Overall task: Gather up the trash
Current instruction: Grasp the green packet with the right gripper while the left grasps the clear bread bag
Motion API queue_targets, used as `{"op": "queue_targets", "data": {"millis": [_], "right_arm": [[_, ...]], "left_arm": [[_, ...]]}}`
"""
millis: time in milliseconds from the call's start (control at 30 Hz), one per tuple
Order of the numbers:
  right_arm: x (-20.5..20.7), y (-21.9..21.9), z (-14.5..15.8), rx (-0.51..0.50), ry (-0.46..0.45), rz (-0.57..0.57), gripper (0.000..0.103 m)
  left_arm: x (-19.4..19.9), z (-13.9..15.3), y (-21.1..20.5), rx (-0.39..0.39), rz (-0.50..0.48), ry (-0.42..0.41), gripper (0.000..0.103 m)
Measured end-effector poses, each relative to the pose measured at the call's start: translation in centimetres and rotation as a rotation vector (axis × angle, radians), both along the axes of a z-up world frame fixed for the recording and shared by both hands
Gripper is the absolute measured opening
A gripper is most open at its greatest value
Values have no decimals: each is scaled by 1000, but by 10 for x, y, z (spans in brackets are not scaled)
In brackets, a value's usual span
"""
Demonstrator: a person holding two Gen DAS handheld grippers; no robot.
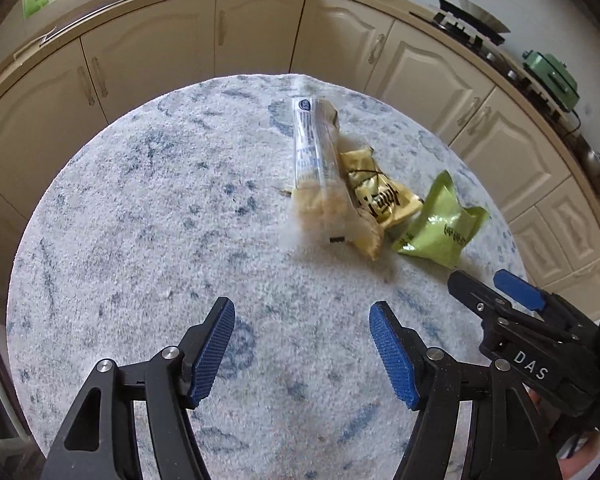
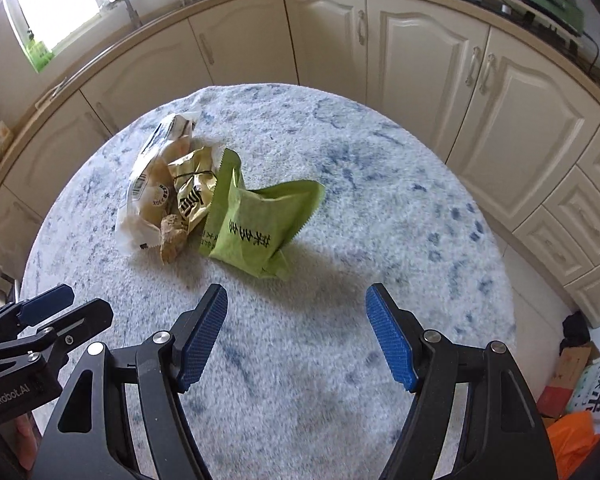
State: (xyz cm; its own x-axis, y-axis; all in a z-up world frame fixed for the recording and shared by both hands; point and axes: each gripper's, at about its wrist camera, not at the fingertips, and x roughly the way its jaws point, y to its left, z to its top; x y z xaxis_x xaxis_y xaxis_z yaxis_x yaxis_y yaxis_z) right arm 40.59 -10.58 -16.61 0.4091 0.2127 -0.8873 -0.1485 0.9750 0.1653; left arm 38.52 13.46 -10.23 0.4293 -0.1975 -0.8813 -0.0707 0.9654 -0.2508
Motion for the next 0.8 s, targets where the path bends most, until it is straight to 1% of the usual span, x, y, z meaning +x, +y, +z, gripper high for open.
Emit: {"op": "queue_targets", "data": {"millis": [67,167,233,267,300,333,367,400,433,500,600,700,767,800], "right_arm": [[11,6,-6,-7,19,18,73],[24,14,-14,-8,38,50,74],[29,18,-14,-20,23,61,75],[32,20,-14,-17,22,72,73],[35,21,-14,-9,23,81,71],[38,22,-13,-5,21,90,62],[39,23,-13,-14,11,99,46],[40,23,-12,-18,7,106,39],[41,23,-11,-12,8,113,38],[42,20,-10,10,7,126,32],[42,13,-4,22,-17,118,29],[44,8,2,17,-44,111,29],[47,7,5,8,-56,112,29],[49,8,6,5,-58,110,29]], "left_arm": [[13,-4,7,-8,31,20,65],[32,-9,15,-23,45,35,65],[45,-13,18,-53,49,53,65],[51,-15,19,-71,46,59,65],[57,-16,18,-81,37,65,65],[62,-17,17,-83,25,71,65],[68,-18,16,-85,15,73,65],[73,-19,14,-85,8,76,65],[78,-20,13,-86,2,80,66],[90,-21,10,-104,-13,96,66],[104,-22,5,-120,-23,109,65],[120,-23,3,-94,-11,103,66],[134,-28,4,-69,8,117,66],[138,-31,3,-70,20,122,65]]}}
